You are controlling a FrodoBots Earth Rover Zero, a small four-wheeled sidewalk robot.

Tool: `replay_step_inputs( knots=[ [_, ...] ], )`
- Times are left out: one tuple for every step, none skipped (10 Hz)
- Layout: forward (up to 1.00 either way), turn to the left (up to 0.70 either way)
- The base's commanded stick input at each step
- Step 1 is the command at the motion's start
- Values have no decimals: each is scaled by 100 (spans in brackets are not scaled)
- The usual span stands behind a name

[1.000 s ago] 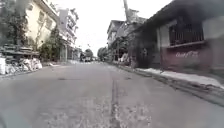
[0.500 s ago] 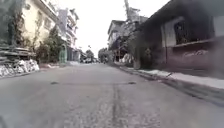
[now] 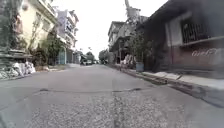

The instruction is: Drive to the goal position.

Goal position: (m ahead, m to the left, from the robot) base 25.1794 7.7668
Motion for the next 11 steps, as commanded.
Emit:
replay_step_inputs(
  knots=[
    [100,5],
    [100,4],
    [100,4],
    [100,2],
    [100,1],
    [100,0],
    [100,0],
    [100,1],
    [100,2],
    [100,4],
    [100,4]
  ],
)
